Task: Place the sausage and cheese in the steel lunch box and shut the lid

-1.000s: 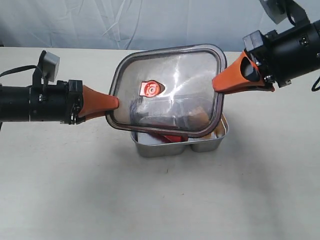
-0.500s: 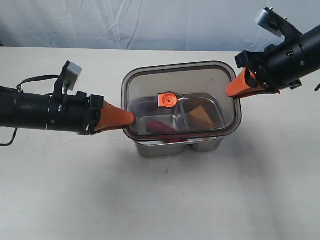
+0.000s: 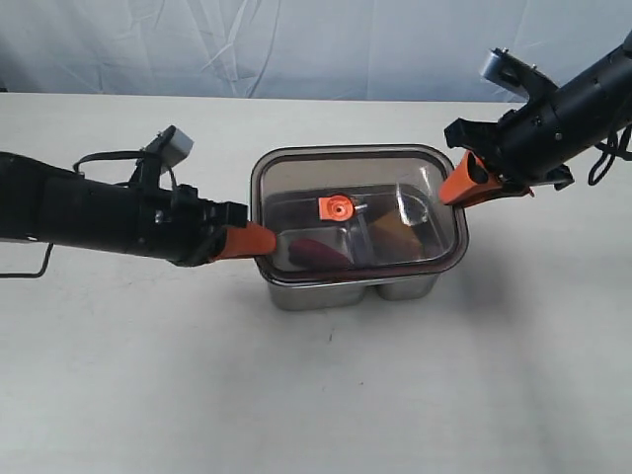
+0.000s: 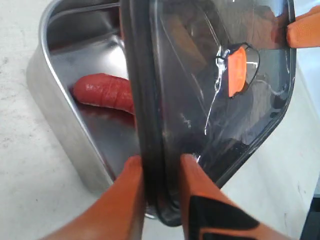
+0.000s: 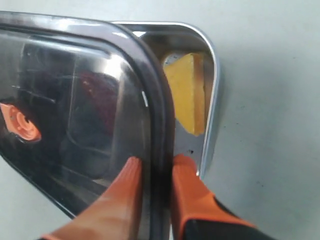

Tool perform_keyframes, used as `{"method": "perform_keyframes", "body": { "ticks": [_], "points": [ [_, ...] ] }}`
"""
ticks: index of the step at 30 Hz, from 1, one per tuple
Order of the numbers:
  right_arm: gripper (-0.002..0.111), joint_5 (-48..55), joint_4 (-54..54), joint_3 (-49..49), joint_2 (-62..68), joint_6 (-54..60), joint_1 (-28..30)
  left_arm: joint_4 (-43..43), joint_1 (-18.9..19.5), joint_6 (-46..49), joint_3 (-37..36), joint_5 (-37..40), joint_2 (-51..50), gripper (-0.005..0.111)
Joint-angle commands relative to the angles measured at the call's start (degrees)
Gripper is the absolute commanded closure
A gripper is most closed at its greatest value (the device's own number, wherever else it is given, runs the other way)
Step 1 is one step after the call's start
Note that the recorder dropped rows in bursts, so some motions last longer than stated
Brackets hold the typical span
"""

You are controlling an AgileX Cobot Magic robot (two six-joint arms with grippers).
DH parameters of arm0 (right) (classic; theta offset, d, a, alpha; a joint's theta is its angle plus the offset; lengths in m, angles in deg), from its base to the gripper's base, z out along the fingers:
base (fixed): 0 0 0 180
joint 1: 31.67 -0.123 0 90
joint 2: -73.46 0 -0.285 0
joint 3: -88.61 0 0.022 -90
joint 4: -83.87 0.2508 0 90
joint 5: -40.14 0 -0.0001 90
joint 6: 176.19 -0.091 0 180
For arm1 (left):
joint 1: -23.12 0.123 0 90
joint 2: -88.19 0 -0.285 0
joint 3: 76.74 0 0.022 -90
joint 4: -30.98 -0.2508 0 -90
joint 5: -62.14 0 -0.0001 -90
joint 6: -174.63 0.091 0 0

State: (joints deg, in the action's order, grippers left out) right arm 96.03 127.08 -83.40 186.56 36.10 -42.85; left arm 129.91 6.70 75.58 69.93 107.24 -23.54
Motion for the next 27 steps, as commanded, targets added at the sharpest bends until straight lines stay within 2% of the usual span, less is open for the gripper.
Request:
{"method": "perform_keyframes", "body": {
  "ticks": [1, 11, 27],
  "points": [
    [0.109, 0.56, 2.25, -0.20, 1.68, -1.27, -0.87, 1.02, -4.11, -0.06, 2.59, -0.75, 0.28, 0.107],
    [0.109, -2.93, 2.51, -0.20, 5.14, -1.35, -0.87, -1.85, -4.24, -2.96, 2.95, -4.53, 0.28, 0.107],
    [0.109, -4.02, 1.66, -2.64, 5.24, -1.35, -2.22, -6.97, -4.24, -4.11, 2.95, -5.06, 0.28, 0.107]
  ]
}}
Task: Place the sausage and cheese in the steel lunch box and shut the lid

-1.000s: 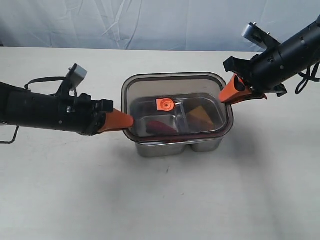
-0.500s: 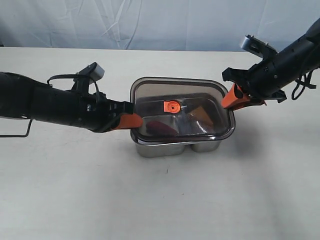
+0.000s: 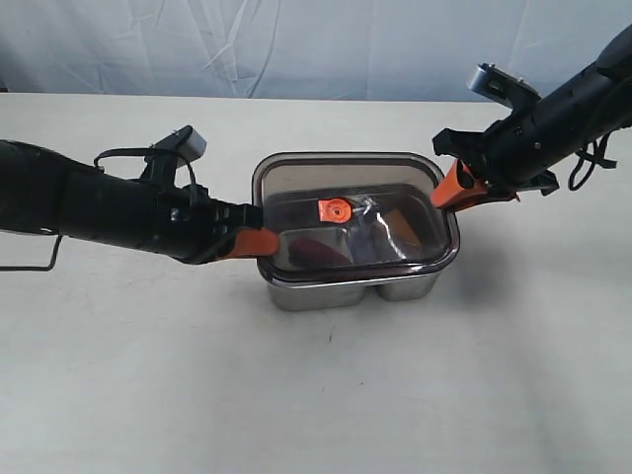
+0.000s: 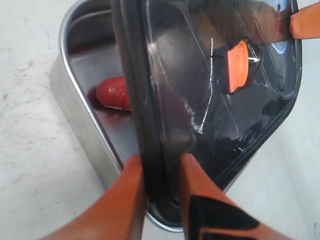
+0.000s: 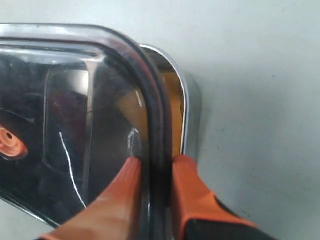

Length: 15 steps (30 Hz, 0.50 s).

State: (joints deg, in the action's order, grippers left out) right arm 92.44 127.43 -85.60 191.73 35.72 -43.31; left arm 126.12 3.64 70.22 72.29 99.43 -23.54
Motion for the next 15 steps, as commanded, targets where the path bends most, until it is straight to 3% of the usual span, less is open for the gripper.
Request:
{"method": "perform_keyframes", "body": {
  "ticks": [1, 4, 8, 15],
  "points": [
    [0.109, -0.55, 0.59, -0.43, 0.07, -1.02, -2.35, -3.30, -1.18, 1.25, 0.58, 2.75, 0.28, 0.107],
    [0.109, -1.50, 0.38, -0.43, 0.07, -1.02, -3.46, -3.42, -1.18, 1.25, 0.58, 2.75, 0.28, 0.107],
    [0.109, -2.28, -0.81, -0.43, 0.07, -1.28, -3.84, -3.74, -1.18, 1.37, 0.58, 2.75, 0.28, 0.098],
    [0.109, -2.38, -3.51, -0.43, 0.07, -3.48, -3.84, -3.96, -1.18, 1.37, 0.58, 0.29, 0.28, 0.070]
  ]
}}
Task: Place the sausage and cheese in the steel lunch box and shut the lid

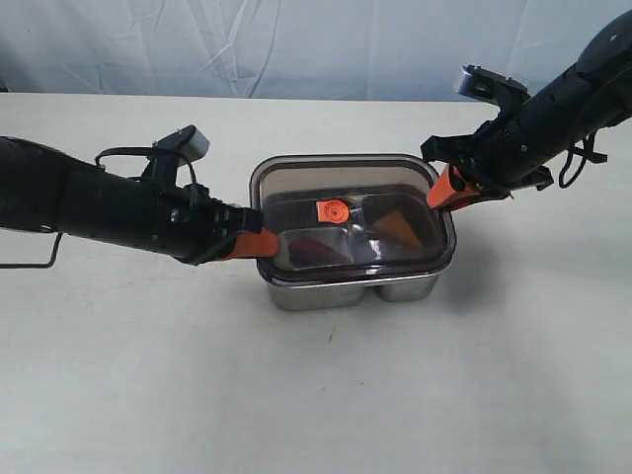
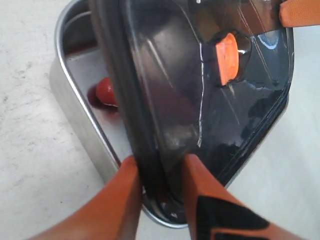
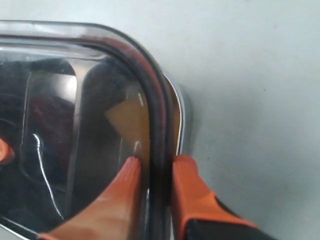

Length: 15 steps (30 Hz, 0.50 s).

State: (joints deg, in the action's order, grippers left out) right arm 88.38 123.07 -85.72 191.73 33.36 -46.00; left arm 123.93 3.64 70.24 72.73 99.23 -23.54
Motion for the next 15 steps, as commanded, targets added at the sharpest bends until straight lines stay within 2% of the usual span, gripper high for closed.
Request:
{"method": "perform_keyframes", "body": {
  "ticks": [1, 5, 15],
  "points": [
    [0.109, 1.40, 0.86, -0.31, 0.07, -1.12, -1.15, -1.78, -1.18, 1.35, 0.15, 0.38, 0.28, 0.067],
    [0.109, 1.38, 0.19, -0.31, 0.07, -1.12, -1.15, -1.78, -1.18, 1.35, 0.15, 0.33, 0.28, 0.063],
    [0.109, 2.58, -4.11, -0.31, 0.07, -4.96, -1.15, -3.08, -1.18, 1.42, 0.15, -0.28, 0.28, 0.062]
  ]
}}
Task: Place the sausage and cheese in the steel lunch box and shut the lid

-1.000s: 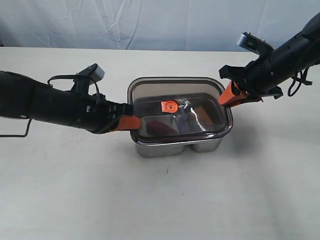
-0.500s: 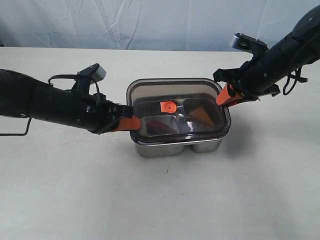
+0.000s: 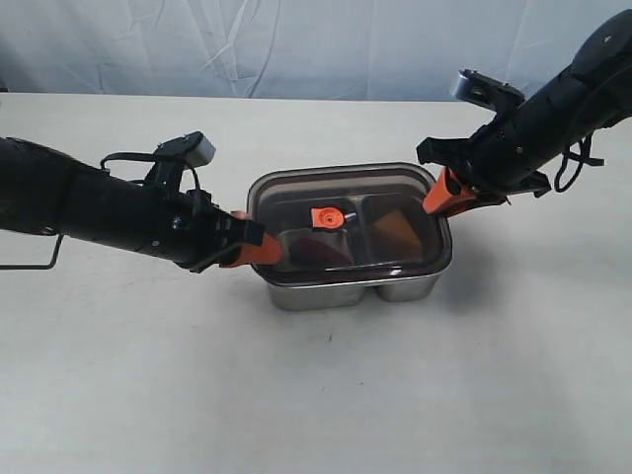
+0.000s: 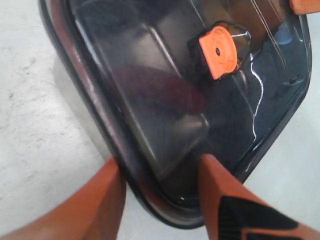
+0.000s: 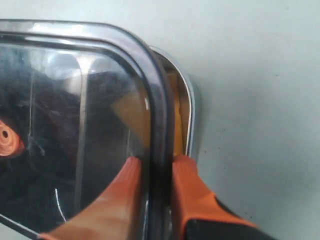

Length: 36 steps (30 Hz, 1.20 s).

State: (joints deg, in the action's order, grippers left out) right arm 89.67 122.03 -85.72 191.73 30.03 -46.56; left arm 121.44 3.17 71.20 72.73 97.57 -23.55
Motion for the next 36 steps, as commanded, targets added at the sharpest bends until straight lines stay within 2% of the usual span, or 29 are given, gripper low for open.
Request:
{"method": "perform_keyframes", "body": {
  "ticks": [1, 4, 13, 15, 19, 22, 31, 36],
  "points": [
    [0.109, 1.28, -3.60, -0.31, 0.07, -2.30, -0.59, -0.59, -0.70, 0.46, 0.15, 1.37, 0.29, 0.059],
    [0.109, 1.28, -3.60, -0.31, 0.07, -2.43, -0.59, 0.03, -0.70, 0.46, 0.15, 1.37, 0.29, 0.046],
    [0.106, 1.80, -3.60, -0.31, 0.07, -2.96, -0.59, -0.05, -0.70, 0.35, 0.15, 0.79, 0.29, 0.045],
    [0.096, 1.80, -3.86, -0.31, 0.07, -3.00, -0.59, -0.05, -0.70, 0.35, 0.15, 0.79, 0.29, 0.045],
    [0.065, 2.04, -4.02, -0.31, 0.07, -3.48, -0.59, -0.05, -0.70, 0.35, 0.15, 0.79, 0.29, 0.045],
    [0.050, 2.76, -4.02, -0.31, 0.07, -3.79, -0.59, -0.05, -0.70, 0.35, 0.15, 0.80, 0.29, 0.045],
    [0.048, 5.49, -5.48, -0.31, -1.06, -4.07, -0.59, -0.66, -0.70, 0.06, 0.15, 1.05, 0.29, 0.045],
    [0.048, 6.07, -7.23, -0.31, -4.84, -5.43, -0.59, -7.37, 0.38, -4.79, 0.15, 1.22, 1.73, 0.045]
  ]
}}
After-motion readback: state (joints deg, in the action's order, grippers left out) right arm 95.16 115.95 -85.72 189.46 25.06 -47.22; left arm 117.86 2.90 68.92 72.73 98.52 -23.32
